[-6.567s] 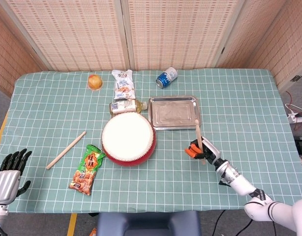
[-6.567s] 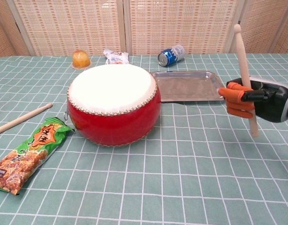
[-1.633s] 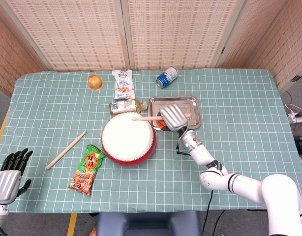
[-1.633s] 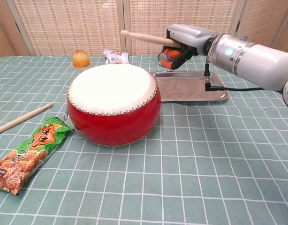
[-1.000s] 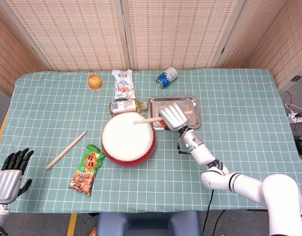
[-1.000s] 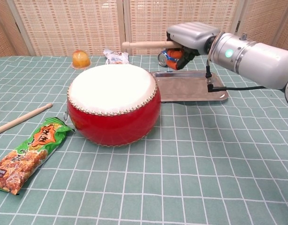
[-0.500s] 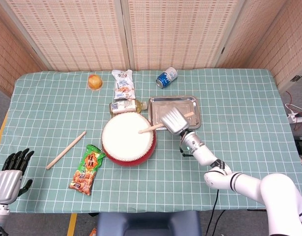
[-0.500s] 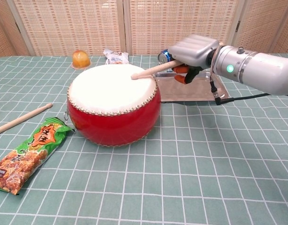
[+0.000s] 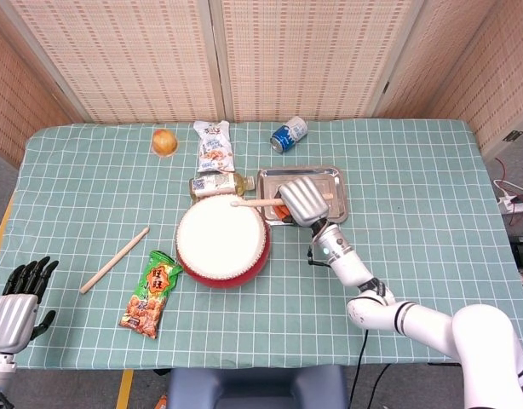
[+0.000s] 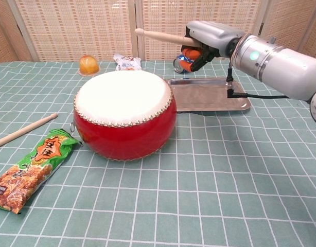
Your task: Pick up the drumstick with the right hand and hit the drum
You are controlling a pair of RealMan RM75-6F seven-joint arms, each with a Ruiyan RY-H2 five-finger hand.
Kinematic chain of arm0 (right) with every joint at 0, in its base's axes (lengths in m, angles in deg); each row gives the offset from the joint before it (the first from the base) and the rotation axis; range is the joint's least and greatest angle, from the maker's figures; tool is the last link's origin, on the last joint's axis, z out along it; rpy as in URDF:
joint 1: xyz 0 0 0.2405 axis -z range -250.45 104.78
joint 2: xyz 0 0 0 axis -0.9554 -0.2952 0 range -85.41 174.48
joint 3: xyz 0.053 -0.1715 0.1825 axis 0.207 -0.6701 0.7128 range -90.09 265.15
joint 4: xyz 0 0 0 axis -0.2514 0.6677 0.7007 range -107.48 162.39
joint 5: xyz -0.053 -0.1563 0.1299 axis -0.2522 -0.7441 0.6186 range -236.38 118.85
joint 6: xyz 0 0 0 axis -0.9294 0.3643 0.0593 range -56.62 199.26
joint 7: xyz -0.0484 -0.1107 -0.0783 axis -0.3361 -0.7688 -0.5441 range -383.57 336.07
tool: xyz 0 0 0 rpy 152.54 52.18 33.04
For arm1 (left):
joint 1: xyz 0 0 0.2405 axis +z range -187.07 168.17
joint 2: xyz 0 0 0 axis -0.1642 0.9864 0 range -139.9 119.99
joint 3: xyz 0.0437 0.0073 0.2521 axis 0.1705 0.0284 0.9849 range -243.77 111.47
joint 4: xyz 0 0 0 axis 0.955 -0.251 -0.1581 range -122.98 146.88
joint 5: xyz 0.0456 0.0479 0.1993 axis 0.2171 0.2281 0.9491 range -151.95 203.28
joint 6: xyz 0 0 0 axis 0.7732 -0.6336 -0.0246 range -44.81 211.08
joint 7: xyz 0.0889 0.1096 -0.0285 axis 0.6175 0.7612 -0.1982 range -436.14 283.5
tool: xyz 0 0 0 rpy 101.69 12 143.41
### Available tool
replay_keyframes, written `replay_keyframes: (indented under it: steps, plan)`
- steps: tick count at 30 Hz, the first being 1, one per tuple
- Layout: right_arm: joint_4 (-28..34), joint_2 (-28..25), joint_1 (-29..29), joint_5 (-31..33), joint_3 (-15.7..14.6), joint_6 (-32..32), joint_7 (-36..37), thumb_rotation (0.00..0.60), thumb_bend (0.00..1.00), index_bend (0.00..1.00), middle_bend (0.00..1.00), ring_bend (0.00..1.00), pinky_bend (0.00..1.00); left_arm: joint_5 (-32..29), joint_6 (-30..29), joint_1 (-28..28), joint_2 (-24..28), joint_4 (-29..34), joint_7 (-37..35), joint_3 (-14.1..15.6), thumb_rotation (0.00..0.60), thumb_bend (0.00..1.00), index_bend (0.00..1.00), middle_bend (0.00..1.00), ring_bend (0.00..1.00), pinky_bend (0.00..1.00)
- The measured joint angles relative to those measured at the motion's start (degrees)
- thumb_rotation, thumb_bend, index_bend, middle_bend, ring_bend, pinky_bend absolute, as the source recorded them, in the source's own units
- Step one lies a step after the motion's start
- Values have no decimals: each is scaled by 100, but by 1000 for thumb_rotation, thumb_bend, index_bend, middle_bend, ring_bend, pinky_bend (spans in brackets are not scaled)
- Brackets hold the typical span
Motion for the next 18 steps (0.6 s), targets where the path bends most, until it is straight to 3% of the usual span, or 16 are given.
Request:
replay_keyframes:
  steps: [12,15,18]
  plan:
    - [-436,-7,-209,-573,-620,347,-2181,600,486,1000,963,1000,1000,-28,27,8,-16,-24,-3,13,600,266,0,0,0,14]
    - [-525,41,-195,-649,-602,176,-2201,600,486,1000,962,1000,1000,-37,33,7,-14,-37,-11,9,600,265,0,0,0,14]
    - [-520,122,-140,-643,-446,-117,-1753,600,486,1000,962,1000,1000,-36,25,2,-13,-38,-9,-1,600,265,0,0,0,14]
